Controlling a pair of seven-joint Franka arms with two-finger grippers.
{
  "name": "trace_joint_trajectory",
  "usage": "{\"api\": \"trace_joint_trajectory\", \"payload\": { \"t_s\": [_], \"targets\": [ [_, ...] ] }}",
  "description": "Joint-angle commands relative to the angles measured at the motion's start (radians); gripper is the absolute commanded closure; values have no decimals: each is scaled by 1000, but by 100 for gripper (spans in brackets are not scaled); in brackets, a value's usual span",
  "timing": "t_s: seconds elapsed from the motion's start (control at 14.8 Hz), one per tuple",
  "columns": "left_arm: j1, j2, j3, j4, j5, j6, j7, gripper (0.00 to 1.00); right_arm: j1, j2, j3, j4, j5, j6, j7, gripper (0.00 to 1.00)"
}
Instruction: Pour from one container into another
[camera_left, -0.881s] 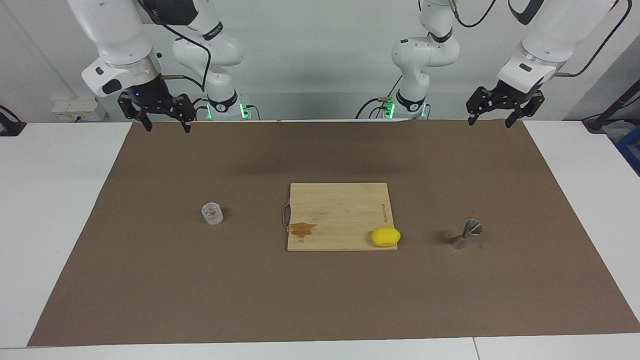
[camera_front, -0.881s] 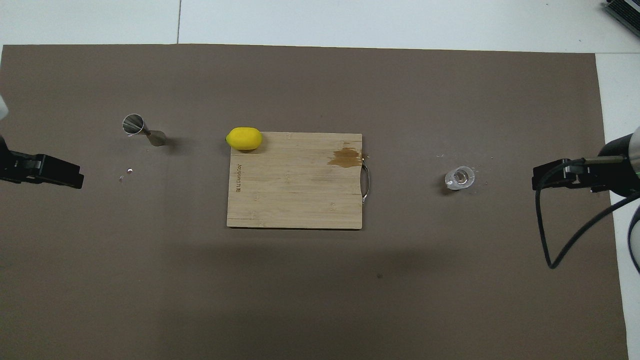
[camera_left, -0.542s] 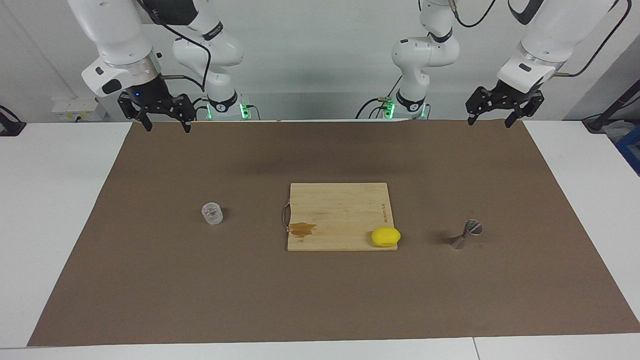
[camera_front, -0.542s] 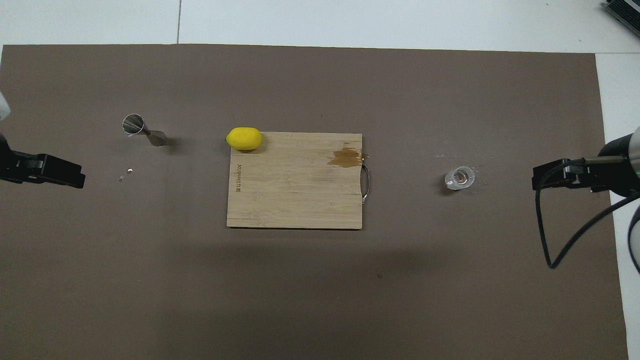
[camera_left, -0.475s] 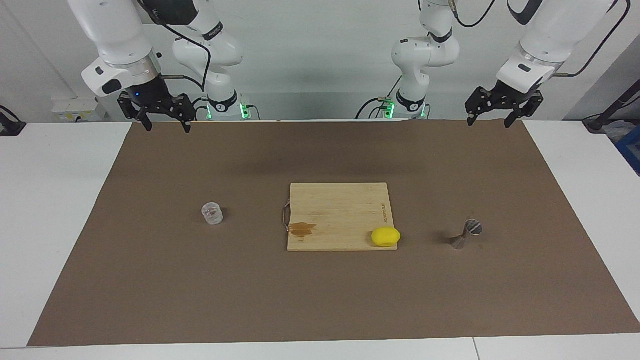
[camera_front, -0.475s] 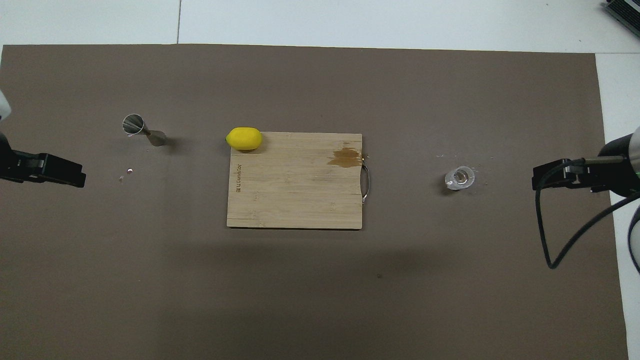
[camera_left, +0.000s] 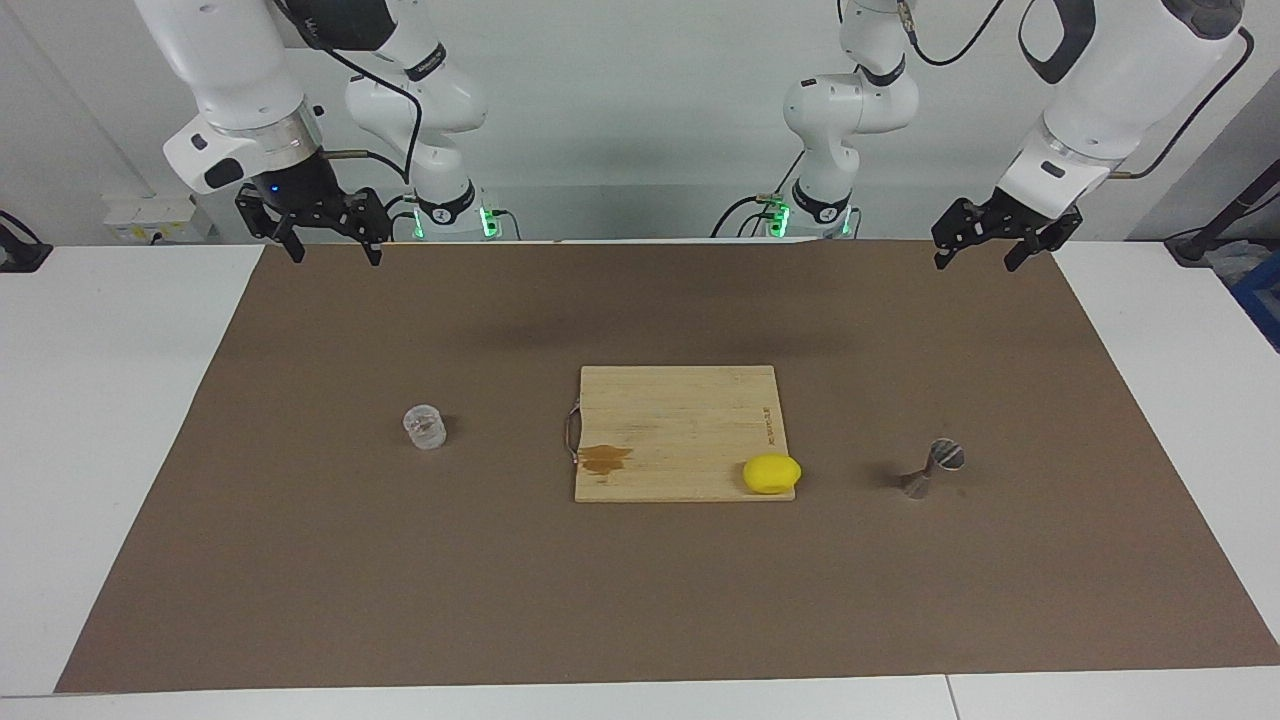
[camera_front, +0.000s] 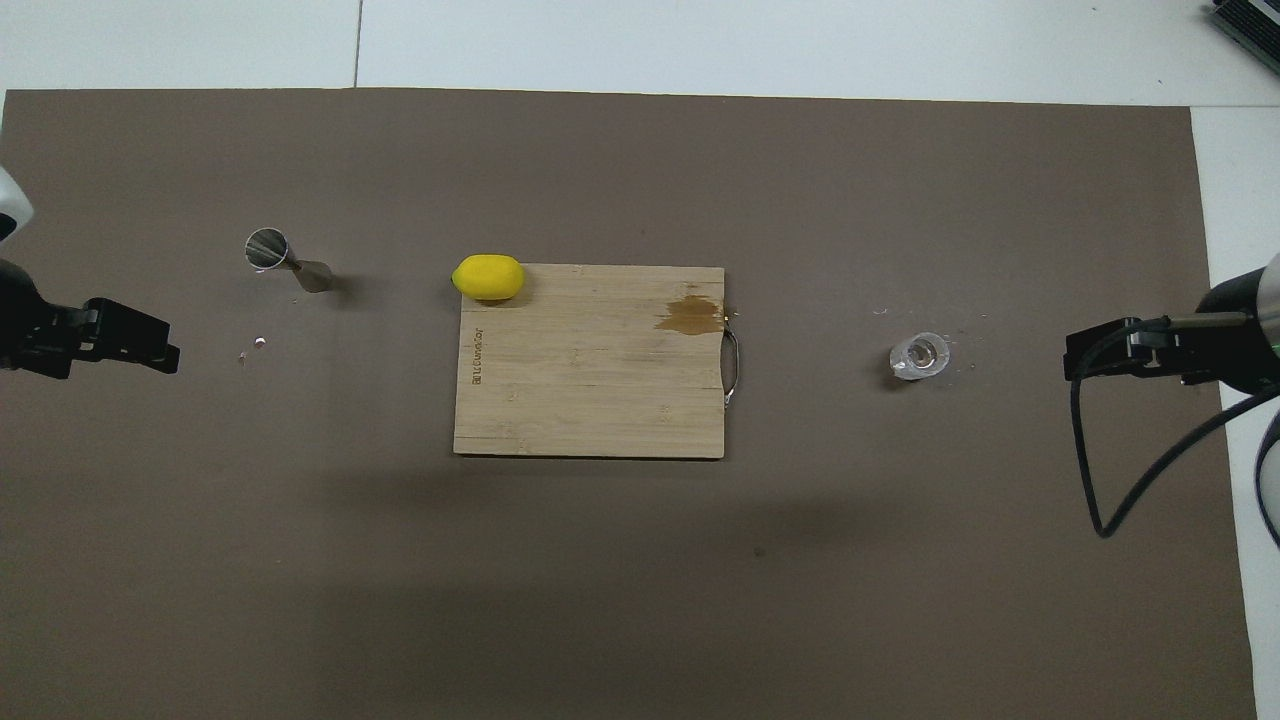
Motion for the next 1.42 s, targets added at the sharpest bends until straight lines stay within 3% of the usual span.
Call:
{"api": "trace_joint_trajectory", "payload": {
  "t_s": [0.0,0.2,0.54,0.88,1.08,1.36],
  "targets": [
    [48,75,20,9,-116,19,-206,0,-9,-15,4,-15,15,1,4,1],
    [48,127,84,-4,-267,49,-491,0,-9,-15,4,-15,15,2,4,1],
    [82,112,121,-209,-575,296,-937,0,-9,-15,4,-16,15,4,4,1],
    [148,107,118,-346,-900,468,-1064,0,-11,-15,4,-16,15,4,4,1],
    [180,165,115,-355,-1052,502,-1068,0,-9,-15,4,-16,15,8,4,1],
    [182,219,112,-364,-1143,507,-1067,0,-9,-15,4,-16,15,7,4,1]
  ]
}}
